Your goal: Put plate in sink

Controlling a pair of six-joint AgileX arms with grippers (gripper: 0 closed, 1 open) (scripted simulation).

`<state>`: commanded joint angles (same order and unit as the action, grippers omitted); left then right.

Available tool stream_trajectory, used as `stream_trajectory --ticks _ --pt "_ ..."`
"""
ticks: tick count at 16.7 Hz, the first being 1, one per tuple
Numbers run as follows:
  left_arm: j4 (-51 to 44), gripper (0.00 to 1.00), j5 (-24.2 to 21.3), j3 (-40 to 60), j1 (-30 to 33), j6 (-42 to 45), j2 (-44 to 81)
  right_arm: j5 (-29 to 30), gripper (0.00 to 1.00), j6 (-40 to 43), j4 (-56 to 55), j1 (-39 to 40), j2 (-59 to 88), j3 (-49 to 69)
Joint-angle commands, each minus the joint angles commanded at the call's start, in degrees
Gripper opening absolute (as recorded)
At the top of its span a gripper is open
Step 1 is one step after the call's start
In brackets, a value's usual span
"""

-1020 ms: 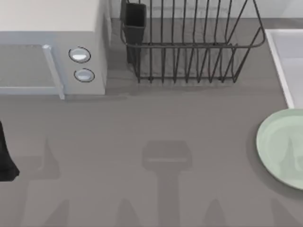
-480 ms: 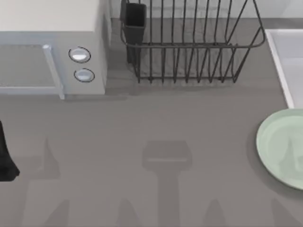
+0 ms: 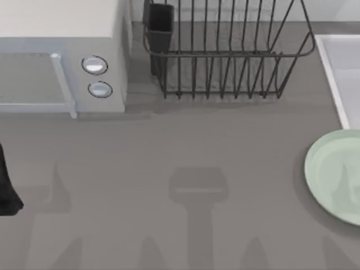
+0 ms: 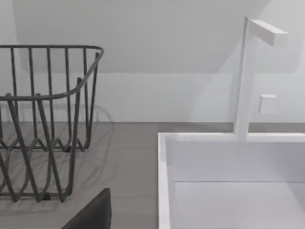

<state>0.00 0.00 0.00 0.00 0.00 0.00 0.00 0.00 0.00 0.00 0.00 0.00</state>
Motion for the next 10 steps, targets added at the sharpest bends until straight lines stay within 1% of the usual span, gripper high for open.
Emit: stream_trajectory --ticks 2,5,7,10 --pt "0.0 1.0 0.0 0.0 0.0 0.0 0.0 0.0 1.0 -0.1 0.5 0.1 0.6 0.6" --pt "0.0 1.0 0.0 0.0 0.0 0.0 0.0 0.0 1.0 -1.4 4.6 1.3 6.0 5.6" --pt "0.0 1.0 0.0 0.0 0.0 0.0 0.0 0.0 1.0 -2.8 9.0 2.6 12.7 11.2" --pt "0.0 1.0 0.0 0.0 0.0 0.0 0.0 0.0 1.0 -5.4 17.6 5.1 26.6 21.8"
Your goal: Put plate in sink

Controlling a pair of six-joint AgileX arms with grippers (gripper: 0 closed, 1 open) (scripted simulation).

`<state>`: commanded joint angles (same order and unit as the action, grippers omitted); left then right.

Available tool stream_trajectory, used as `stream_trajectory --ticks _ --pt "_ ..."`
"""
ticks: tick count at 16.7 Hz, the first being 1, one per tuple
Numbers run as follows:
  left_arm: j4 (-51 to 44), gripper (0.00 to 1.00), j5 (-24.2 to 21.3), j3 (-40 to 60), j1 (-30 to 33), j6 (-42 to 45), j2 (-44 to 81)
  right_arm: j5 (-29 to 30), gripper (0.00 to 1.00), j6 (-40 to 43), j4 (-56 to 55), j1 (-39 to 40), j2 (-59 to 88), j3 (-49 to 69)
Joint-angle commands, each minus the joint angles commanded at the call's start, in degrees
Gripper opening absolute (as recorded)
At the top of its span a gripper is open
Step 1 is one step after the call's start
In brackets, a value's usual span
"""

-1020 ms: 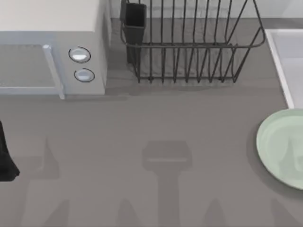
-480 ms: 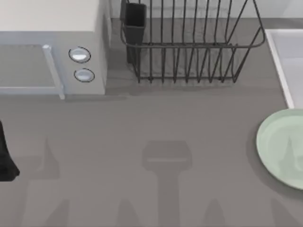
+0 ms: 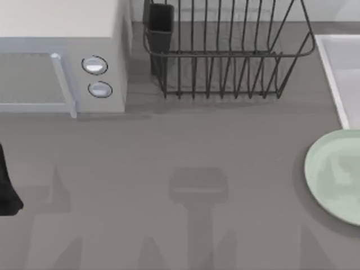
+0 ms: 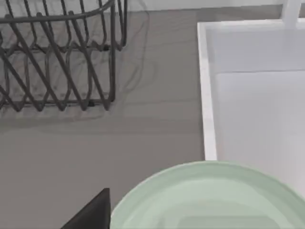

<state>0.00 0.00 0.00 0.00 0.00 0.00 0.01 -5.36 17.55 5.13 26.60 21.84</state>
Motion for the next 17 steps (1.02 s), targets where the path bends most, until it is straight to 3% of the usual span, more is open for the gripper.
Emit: stream_trajectory --ticks 11,17 --pt "0.0 1.0 0.0 0.0 0.0 0.0 0.0 0.0 1.0 -10.7 35.0 10.2 61.3 43.8" --pt "0.0 1.0 0.0 0.0 0.0 0.0 0.0 0.0 1.0 -13.7 44.8 13.1 78.2 56.0"
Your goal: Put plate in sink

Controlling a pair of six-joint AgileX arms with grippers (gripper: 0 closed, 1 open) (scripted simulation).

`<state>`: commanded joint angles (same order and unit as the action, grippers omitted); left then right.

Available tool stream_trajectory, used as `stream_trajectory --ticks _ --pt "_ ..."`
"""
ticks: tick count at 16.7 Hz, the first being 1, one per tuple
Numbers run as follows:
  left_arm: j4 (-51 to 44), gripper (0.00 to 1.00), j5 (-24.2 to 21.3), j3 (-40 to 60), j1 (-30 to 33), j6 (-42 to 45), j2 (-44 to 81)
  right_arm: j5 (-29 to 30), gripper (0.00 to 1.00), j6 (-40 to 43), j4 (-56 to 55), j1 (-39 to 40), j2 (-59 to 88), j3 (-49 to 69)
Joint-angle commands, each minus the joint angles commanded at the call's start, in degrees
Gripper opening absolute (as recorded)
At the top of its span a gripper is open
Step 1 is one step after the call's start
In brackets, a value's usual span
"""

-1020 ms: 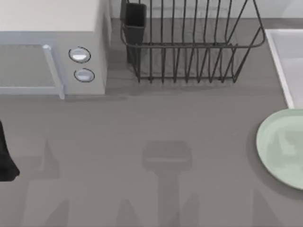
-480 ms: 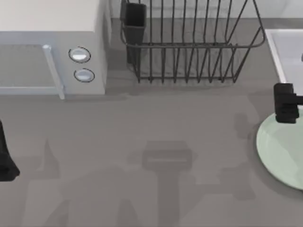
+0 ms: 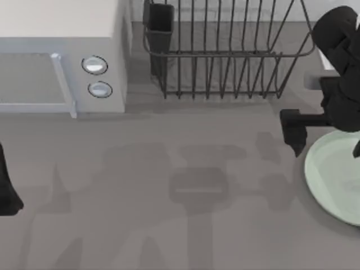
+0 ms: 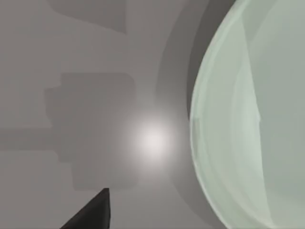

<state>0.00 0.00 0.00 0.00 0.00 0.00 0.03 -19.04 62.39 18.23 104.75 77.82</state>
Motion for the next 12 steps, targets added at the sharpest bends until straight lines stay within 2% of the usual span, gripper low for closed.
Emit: stream_trajectory --ticks 8,12 --pt "0.0 1.0 0.0 0.0 0.0 0.0 0.0 0.0 1.0 -0.1 -0.6 -0.1 1.2 -0.3" --pt "0.0 1.0 0.0 0.0 0.0 0.0 0.0 0.0 1.0 -0.2 -9.5 0.0 4.7 -5.2"
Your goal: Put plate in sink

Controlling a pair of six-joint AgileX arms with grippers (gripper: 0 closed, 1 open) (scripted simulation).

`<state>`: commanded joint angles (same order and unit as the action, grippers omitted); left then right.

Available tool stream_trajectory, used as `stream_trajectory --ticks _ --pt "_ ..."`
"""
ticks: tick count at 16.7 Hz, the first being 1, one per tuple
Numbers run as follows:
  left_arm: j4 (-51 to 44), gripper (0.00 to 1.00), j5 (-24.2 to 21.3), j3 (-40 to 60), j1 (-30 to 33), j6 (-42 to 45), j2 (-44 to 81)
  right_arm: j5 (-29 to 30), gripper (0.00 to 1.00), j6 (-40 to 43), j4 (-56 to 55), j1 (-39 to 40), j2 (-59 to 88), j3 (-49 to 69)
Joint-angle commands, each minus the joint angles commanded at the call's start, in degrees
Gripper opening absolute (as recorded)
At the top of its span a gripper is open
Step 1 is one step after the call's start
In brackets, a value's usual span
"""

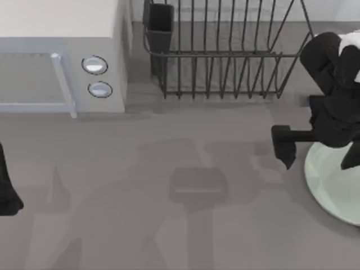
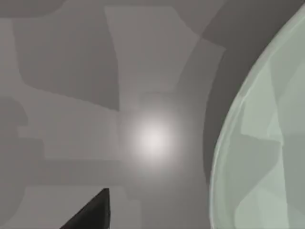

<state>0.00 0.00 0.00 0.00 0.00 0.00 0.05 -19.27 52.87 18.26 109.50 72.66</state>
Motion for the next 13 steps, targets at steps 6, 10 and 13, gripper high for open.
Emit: stream_trajectory --ticks 6,10,13 --pt "0.0 1.0 0.0 0.0 0.0 0.0 0.0 0.0 1.0 -0.2 -11.8 0.3 5.2 -6.9" --pt "0.0 1.0 0.0 0.0 0.0 0.0 0.0 0.0 0.92 -0.2 -11.9 0.3 5.2 -6.9" --pt "0.0 1.0 0.0 0.0 0.0 0.0 0.0 0.0 0.7 -0.2 -11.9 0.3 5.2 -6.9"
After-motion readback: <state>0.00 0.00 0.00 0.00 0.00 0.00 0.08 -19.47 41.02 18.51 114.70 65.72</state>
